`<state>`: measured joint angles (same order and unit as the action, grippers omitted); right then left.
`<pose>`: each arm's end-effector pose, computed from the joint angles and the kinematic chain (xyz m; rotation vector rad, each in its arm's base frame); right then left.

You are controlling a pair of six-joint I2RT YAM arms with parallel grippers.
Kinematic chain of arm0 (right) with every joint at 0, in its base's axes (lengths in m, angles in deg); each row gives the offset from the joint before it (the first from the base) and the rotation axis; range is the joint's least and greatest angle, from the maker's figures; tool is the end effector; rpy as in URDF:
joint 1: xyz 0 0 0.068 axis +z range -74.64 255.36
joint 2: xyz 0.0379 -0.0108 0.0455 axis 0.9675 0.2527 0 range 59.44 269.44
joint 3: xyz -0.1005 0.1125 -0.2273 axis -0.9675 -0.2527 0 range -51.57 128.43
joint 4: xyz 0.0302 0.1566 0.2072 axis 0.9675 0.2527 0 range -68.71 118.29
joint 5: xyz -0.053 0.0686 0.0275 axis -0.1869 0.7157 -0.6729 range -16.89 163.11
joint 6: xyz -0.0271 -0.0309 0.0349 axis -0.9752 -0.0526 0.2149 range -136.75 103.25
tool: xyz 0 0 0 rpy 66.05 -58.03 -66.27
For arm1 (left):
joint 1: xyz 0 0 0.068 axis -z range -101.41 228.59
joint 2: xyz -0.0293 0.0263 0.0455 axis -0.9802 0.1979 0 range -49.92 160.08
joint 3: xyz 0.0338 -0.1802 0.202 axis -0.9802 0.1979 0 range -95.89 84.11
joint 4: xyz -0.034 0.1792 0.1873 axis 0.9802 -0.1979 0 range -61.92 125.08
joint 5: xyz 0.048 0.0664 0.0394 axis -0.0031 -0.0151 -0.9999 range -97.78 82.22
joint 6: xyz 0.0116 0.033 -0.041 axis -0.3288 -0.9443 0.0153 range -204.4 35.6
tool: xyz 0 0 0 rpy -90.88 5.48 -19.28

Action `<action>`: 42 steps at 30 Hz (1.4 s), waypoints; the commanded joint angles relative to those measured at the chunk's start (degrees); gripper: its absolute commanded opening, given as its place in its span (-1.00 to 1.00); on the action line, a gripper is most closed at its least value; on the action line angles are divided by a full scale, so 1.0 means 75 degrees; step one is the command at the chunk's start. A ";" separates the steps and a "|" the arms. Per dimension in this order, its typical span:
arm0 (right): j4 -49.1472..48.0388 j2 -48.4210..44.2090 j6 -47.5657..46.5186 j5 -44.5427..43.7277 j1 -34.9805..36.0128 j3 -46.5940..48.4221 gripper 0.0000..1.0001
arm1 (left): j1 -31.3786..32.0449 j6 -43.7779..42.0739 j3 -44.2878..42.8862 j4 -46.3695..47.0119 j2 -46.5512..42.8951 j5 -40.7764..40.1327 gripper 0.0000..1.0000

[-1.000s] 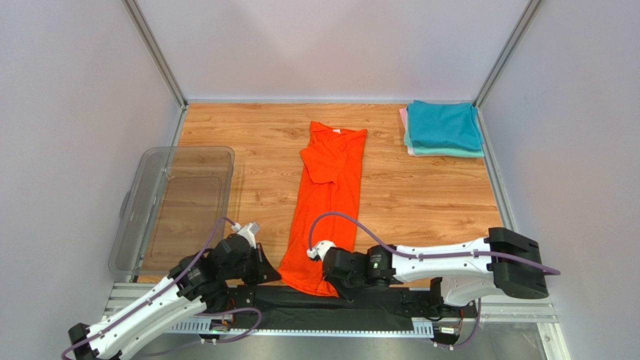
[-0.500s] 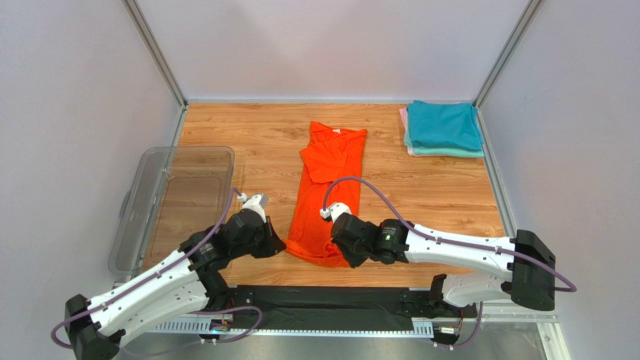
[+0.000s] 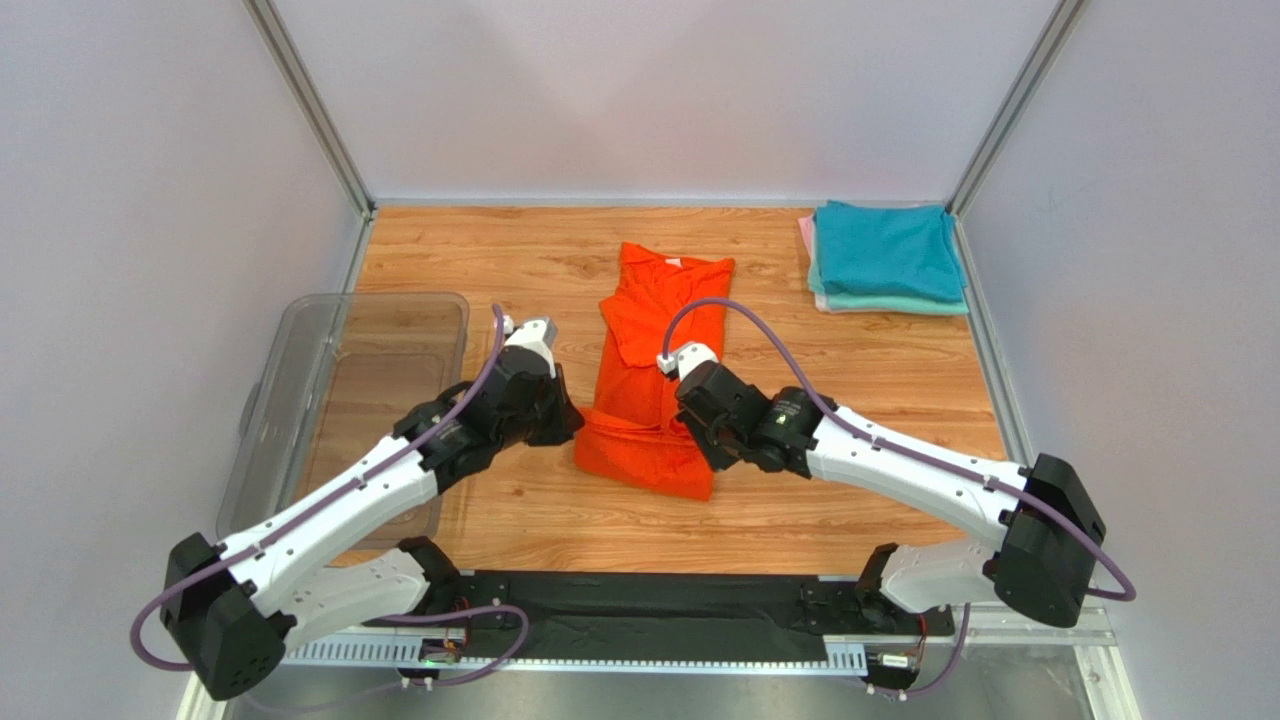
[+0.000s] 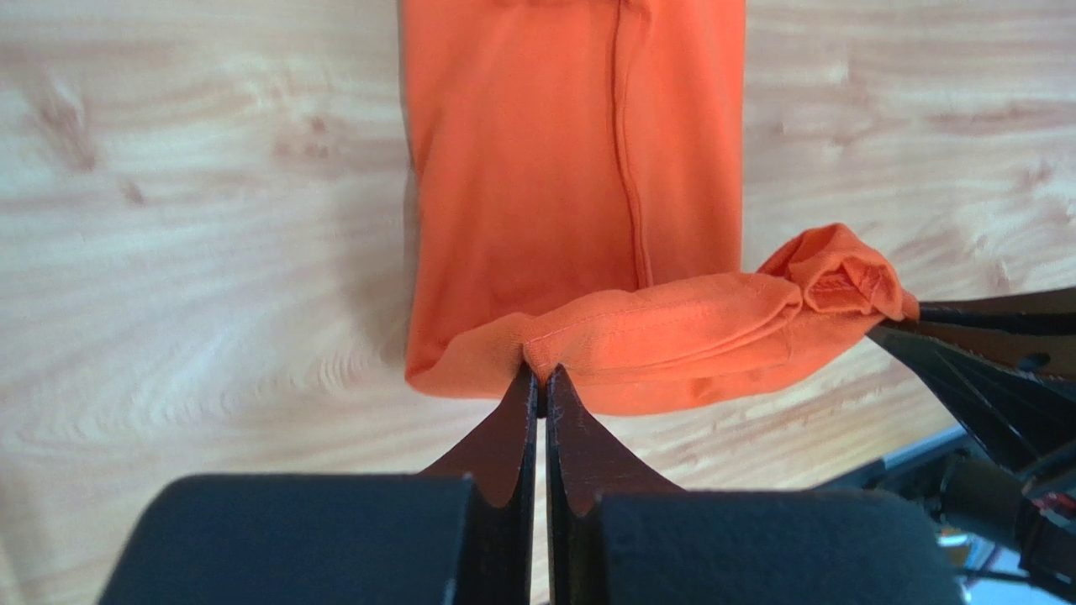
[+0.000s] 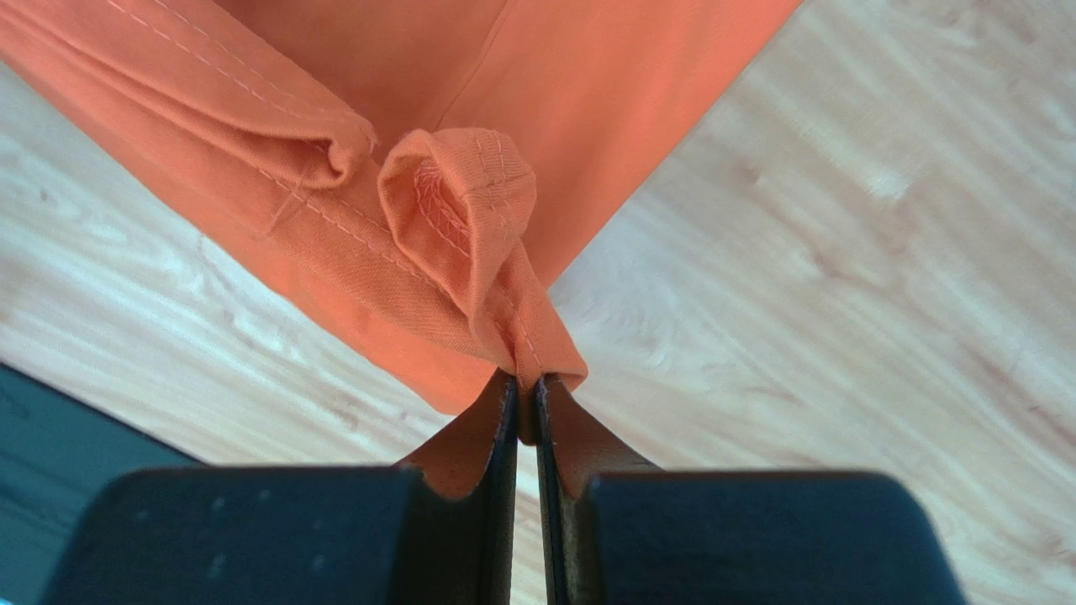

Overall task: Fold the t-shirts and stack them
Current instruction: Fold the tshirt

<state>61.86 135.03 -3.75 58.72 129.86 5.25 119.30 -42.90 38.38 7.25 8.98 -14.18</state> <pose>0.1588 0.2073 0.2539 -0.8239 2.4242 0.1211 0.1682 -0.1395 0.2705 -0.0762 2.3581 -0.6075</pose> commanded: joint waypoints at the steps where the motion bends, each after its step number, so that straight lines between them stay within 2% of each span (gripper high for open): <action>1: -0.0371 0.0151 -0.0560 0.0032 -0.0293 0.0510 -0.85 | -0.0411 -0.0634 -0.0569 0.0687 0.0350 0.0547 -1.00; 9: -0.0956 0.0620 -0.1310 0.1109 -0.1313 0.0768 -0.85 | -0.1255 -0.0997 -0.1261 0.1015 0.1510 0.1671 -1.00; 17: -0.1425 0.1591 -0.1966 0.1520 -0.2028 0.1061 -0.85 | -0.1770 -0.1536 -0.1963 0.1262 0.2856 0.2129 -1.00; 24: -0.1625 0.2458 -0.2130 0.1802 -0.2450 0.1365 -0.85 | -0.2169 -0.1701 -0.2620 0.1367 0.4181 0.3019 -1.00; 28: -0.1707 0.2962 -0.2073 0.1802 -0.2730 0.1576 -0.83 | -0.2229 -0.1759 -0.2737 0.1578 0.4686 0.3161 -1.00; 31: -0.1730 0.3302 -0.1944 0.2223 -0.2965 0.1729 -0.75 | -0.2252 -0.1829 -0.2878 0.1602 0.5014 0.3138 -0.99; 34: -0.1859 0.3549 -0.2084 0.2271 -0.3071 0.1811 -0.68 | -0.2287 -0.1818 -0.2890 0.1707 0.5248 0.3009 -0.87; 36: -0.1883 0.3655 -0.2119 0.2271 -0.3118 0.1881 -0.50 | -0.2322 -0.1830 -0.2914 0.1707 0.5296 0.2927 -0.71; 37: -0.1860 0.3725 -0.2061 0.2305 -0.3176 0.1963 -0.40 | -0.2322 -0.1841 -0.2937 0.1696 0.5308 0.2892 -0.57; 38: -0.1778 0.3749 -0.2014 0.2341 -0.3212 0.2021 -0.19 | -0.2334 -0.1853 -0.2960 0.1661 0.5308 0.2880 -0.31; 39: -0.1720 0.3749 -0.1944 0.2353 -0.3247 0.2080 -0.07 | -0.2334 -0.1830 -0.2995 0.1533 0.5284 0.2845 -0.21; 40: -0.1707 0.3633 -0.1874 0.2318 -0.3270 0.2104 0.09 | -0.2334 -0.1795 -0.3042 0.1427 0.5180 0.2740 0.09; 41: -0.1707 0.3562 -0.1850 0.2341 -0.3282 0.2104 0.16 | -0.2334 -0.1806 -0.3031 0.1357 0.5109 0.2704 0.26; 42: -0.1684 0.3469 -0.1838 0.2364 -0.3271 0.2081 0.21 | -0.2334 -0.1806 -0.3008 0.1298 0.5004 0.2658 0.32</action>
<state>50.54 163.10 -17.96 75.35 105.60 18.43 102.12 -55.80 18.09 17.28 48.89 6.70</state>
